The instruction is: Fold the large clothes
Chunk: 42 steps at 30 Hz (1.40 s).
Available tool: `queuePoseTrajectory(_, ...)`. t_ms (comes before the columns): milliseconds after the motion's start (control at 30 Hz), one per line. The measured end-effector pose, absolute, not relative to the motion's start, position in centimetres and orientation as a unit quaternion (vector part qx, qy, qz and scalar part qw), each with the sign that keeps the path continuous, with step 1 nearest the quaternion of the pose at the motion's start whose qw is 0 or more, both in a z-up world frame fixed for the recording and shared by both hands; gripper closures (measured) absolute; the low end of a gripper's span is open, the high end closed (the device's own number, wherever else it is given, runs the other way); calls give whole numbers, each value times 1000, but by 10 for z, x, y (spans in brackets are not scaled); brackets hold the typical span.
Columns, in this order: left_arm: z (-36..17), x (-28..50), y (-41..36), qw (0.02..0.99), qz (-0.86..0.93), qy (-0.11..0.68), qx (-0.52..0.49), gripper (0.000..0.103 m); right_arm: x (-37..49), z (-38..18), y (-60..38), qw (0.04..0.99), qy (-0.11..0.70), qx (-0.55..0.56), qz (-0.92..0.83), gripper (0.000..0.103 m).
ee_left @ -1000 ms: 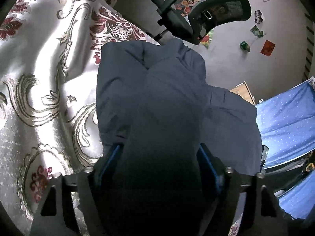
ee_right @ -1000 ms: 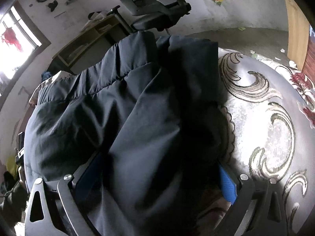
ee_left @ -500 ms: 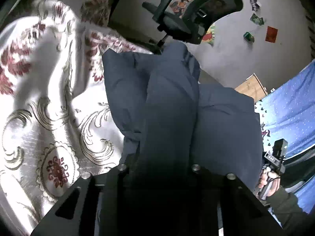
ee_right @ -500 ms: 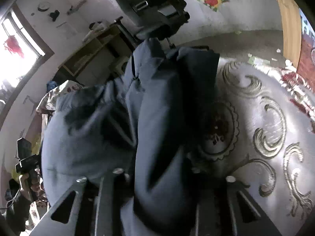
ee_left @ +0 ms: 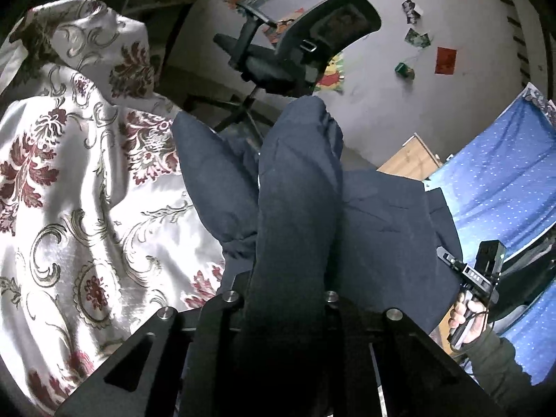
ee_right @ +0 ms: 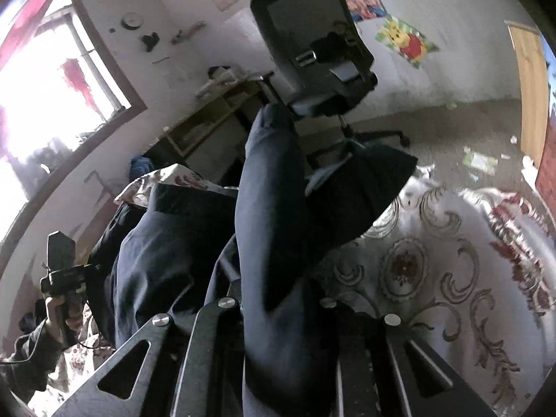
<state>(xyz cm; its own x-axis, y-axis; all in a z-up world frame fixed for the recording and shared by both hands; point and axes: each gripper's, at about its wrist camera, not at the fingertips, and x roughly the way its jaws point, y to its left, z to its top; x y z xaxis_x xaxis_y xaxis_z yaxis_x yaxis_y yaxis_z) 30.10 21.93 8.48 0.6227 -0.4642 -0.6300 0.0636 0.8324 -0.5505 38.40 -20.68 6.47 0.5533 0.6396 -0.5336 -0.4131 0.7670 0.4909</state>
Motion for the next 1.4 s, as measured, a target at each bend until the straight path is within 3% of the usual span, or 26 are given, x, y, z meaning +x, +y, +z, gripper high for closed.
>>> queuePoseTrajectory(233, 94, 297, 208, 862, -153, 423, -233, 92, 365, 78, -216, 873, 355, 139, 305, 89)
queuePoseTrajectory(600, 67, 297, 205, 854, -127, 450, -230, 92, 370, 28, -235, 854, 415, 190, 251, 88)
queuePoseTrajectory(800, 46, 298, 211, 848, -99, 467, -232, 88, 379, 0, -246, 846, 446, 210, 204, 77)
queuePoseTrajectory(867, 44, 296, 208, 849, -88, 473, -218, 80, 378, -4, -247, 846, 455, 202, 189, 71)
queuePoseTrajectory(933, 43, 293, 203, 853, -77, 477, -196, 76, 377, -5, -245, 850, 465, 175, 172, 56)
queuePoseTrajectory(1067, 40, 289, 191, 861, -51, 482, -155, 62, 370, -3, -232, 867, 468, 109, 133, 37)
queuePoseTrajectory(1133, 40, 287, 188, 864, -32, 482, -144, 55, 363, 0, -226, 881, 455, 73, 108, 20)
queuePoseTrajectory(1200, 42, 282, 187, 870, -4, 473, -135, 43, 356, 6, -223, 891, 440, 52, 98, 15)
queuePoseTrajectory(1267, 45, 275, 185, 880, 22, 457, -128, 20, 348, 12, -218, 898, 426, 42, 100, 12)
queuePoseTrajectory(1400, 52, 252, 172, 906, 42, 411, -96, 15, 326, 17, -214, 906, 401, 60, 124, 5)
